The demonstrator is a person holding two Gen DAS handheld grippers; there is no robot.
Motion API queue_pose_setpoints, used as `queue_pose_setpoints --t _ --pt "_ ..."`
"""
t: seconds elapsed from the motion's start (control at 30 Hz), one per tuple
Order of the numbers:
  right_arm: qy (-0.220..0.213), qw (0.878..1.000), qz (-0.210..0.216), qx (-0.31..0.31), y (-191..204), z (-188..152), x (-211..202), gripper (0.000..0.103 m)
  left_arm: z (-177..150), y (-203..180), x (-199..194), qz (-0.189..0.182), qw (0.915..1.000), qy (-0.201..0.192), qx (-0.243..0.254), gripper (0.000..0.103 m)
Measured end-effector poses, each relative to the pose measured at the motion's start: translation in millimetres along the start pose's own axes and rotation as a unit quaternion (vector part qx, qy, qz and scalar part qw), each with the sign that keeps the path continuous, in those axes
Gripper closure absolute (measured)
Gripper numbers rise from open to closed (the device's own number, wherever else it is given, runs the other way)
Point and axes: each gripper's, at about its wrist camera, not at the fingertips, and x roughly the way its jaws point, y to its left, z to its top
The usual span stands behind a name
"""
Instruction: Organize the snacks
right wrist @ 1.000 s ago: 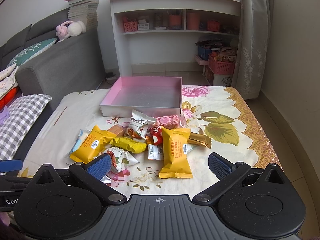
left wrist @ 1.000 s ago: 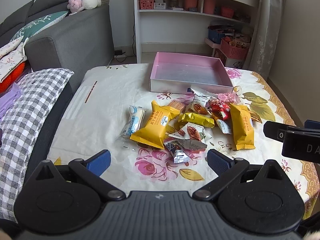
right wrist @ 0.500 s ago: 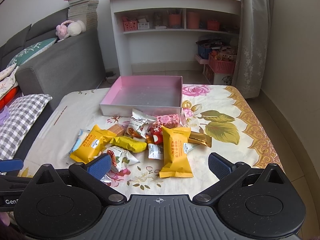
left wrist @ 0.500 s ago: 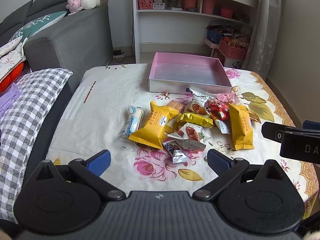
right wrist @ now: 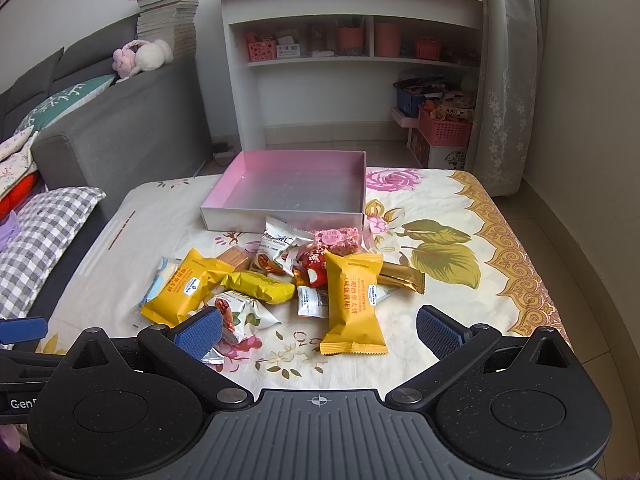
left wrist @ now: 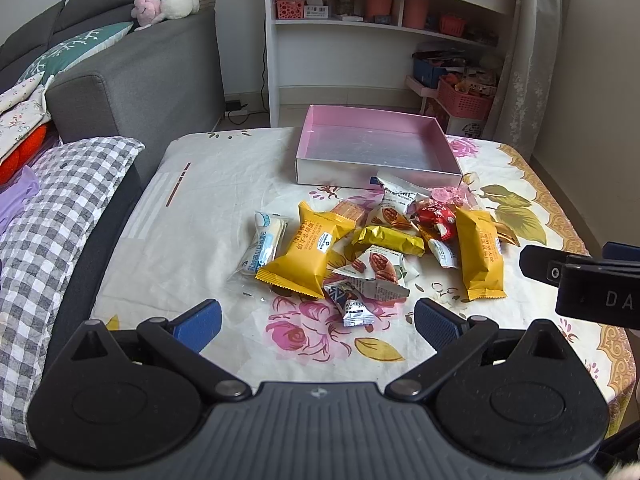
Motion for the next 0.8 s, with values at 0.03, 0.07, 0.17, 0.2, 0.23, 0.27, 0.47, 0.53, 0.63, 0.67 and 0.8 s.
queue_pose_setpoints --t 0.03,0.07,0.17,0.2,0.23,0.27,0.47,0.53,0.63,0.67,0.8 --pt "0.000 1.000 0.000 0.000 -0.2 -0.3 0.0 0.000 0.0 -0.5 0.0 0.000 1.0000 0.000 0.000 0.000" --pt "0.000 1.000 0.000 0.000 -0.1 -0.5 0.2 0.000 0.1 -1.3 0.1 0.000 1.0000 0.000 0.000 0.000" --pt "0.001 1.000 0.001 0.000 0.5 -1.8 0.5 0.000 0.2 -1.3 -0.1 0.000 1.0000 0.000 0.000 0.000" --pt "0.001 1.000 0.001 0.000 0.5 -1.8 0.5 0.000 0.1 -0.5 -0.1 0.000 1.0000 0.000 0.000 0.000" --pt "0.001 1.000 0.000 0.000 0.4 -1.7 0.5 0.000 0.2 -0.9 -0.2 0.000 1.0000 0.000 0.000 0.000" --pt "0.001 1.000 0.001 0.000 0.2 -1.4 0.6 0.000 0.2 -1.1 -0.2 0.000 1.0000 0.000 0.000 0.000" --pt "0.003 1.000 -0.001 0.005 0.1 -1.0 1.9 0.000 0.4 -2.3 0.6 -0.001 1.0000 0.001 0.001 0.000" --pt "0.005 1.000 -0.001 0.010 -0.5 -0.4 3.2 0.000 0.9 -3.1 2.4 -0.002 1.0000 0.006 0.001 0.000" --pt "0.009 1.000 0.000 0.016 -3.1 -0.1 5.1 0.000 0.8 -2.3 4.6 -0.004 0.9999 0.010 0.001 0.000" --pt "0.010 1.000 -0.002 0.018 -4.9 1.5 5.7 0.000 1.3 -2.5 5.5 -0.005 0.9999 0.011 0.001 0.000" --pt "0.012 1.000 -0.010 0.023 -8.3 2.5 7.8 0.000 3.5 -2.4 8.0 -0.007 0.9999 0.015 0.003 0.000"
